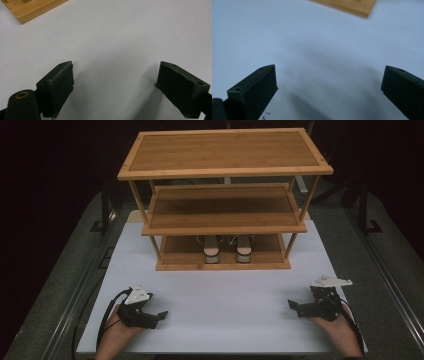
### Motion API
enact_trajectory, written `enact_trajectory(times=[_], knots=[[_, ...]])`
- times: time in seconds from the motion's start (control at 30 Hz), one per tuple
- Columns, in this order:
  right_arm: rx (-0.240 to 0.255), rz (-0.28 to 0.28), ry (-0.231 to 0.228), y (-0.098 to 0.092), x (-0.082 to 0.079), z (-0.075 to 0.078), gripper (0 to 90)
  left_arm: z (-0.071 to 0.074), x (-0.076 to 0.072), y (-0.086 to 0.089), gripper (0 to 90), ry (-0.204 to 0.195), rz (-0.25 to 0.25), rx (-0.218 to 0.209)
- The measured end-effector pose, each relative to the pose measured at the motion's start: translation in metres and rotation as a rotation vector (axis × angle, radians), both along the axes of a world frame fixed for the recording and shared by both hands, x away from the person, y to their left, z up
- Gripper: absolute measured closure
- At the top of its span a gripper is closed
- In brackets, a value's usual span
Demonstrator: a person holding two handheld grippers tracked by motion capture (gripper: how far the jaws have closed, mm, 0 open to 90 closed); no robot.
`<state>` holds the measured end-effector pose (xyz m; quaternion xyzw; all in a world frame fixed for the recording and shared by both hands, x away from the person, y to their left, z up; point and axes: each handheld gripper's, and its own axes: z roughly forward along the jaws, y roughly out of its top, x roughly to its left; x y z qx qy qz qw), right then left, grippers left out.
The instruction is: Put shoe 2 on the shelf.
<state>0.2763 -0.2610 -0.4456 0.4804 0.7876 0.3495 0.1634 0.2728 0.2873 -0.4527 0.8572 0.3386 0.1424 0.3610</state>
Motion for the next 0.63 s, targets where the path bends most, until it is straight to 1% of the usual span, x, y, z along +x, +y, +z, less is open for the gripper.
enact_trajectory(times=[0.03,0.1,0.13,0.2,0.23,0.27,0.33,0.37,0.4,0.43,0.63], knots=[[0.0,0.0,0.0,0.0,0.0,0.0,0.0,0.0,0.0,0.0,13.2,0.0,0.0,0.0],[-0.021,-0.005,0.0,-0.006,-0.008,-0.004,0.0,0.0,0.0,0.0,13.2,0.001,-0.001,0.0],[-0.024,-0.007,0.002,-0.008,-0.01,-0.005,0.0,0.0,0.0,0.0,13.1,0.002,-0.001,0.0],[-0.031,-0.013,0.023,-0.013,-0.016,-0.011,0.0,0.0,0.0,0.0,13.1,0.002,-0.001,0.0],[-0.031,-0.013,0.023,-0.013,-0.016,-0.011,0.0,0.0,0.0,0.0,13.1,0.002,-0.001,0.0],[-0.036,-0.011,0.003,-0.014,-0.019,-0.012,0.0,0.0,0.0,0.0,13.1,0.001,0.0,0.0],[-0.039,-0.012,0.003,-0.014,-0.02,-0.012,0.0,0.0,0.0,0.0,13.1,0.001,0.0,0.0],[-0.049,-0.011,0.0,-0.013,-0.02,-0.013,0.0,0.0,0.0,0.0,13.2,0.001,-0.001,0.0],[-0.073,-0.012,-0.001,-0.01,-0.021,-0.013,0.0,0.0,0.0,0.0,13.1,0.0,0.0,0.0],[-0.077,-0.01,-0.004,-0.009,-0.021,-0.013,0.0,0.0,0.0,0.0,13.1,0.0,0.0,0.0],[-0.072,-0.012,-0.002,-0.01,-0.021,-0.014,0.0,0.0,0.0,0.0,13.1,0.001,0.0,0.001]])
